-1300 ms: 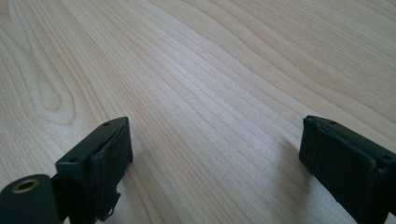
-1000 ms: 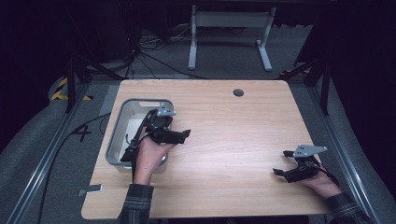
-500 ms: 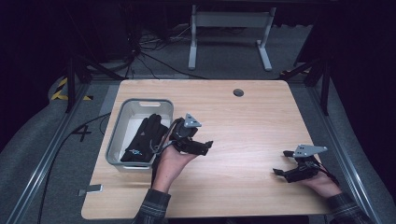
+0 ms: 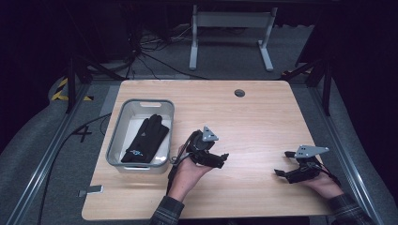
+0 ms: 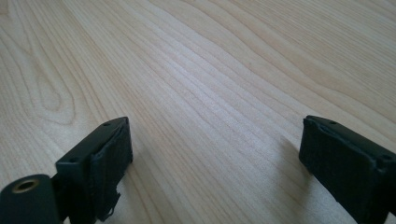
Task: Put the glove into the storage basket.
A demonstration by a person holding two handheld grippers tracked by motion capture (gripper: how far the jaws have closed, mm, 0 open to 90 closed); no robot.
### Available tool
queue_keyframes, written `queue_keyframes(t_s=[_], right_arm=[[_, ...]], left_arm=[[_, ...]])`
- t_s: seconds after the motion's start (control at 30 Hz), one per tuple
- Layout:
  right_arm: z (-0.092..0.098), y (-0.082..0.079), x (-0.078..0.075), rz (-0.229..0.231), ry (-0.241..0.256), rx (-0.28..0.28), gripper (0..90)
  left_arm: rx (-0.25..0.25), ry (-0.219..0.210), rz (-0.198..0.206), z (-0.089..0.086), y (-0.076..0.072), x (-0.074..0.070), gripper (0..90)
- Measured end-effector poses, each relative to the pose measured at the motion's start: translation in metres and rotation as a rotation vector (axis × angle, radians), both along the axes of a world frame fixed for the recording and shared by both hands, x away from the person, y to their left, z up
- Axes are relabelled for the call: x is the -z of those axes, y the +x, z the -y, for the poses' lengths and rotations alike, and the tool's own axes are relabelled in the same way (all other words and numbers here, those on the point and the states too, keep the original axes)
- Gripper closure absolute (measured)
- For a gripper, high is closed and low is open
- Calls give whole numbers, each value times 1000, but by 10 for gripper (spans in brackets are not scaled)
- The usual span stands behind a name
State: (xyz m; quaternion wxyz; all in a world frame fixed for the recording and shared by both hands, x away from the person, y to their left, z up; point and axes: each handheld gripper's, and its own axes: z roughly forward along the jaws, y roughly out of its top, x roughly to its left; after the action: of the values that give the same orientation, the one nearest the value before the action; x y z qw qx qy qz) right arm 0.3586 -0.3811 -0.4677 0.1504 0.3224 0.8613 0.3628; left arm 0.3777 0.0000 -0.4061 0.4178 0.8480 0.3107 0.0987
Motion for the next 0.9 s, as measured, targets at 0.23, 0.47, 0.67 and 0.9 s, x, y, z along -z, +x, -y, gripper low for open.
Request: queue_keyframes(t_s=[0.23,0.47,0.67,0.9], right_arm=[[0,0,0,0,0,0,103],[0,0,0,0,0,0,103],[0,0,0,0,0,-1,102],[0,0,0,0,-2,-5,97]], left_arm=[[12,26,-8,13,-5,18,141],[28,76,-19,23,-9,34,126],[30,106,-24,30,-11,44,111],[63,161,-17,39,-13,55,92]])
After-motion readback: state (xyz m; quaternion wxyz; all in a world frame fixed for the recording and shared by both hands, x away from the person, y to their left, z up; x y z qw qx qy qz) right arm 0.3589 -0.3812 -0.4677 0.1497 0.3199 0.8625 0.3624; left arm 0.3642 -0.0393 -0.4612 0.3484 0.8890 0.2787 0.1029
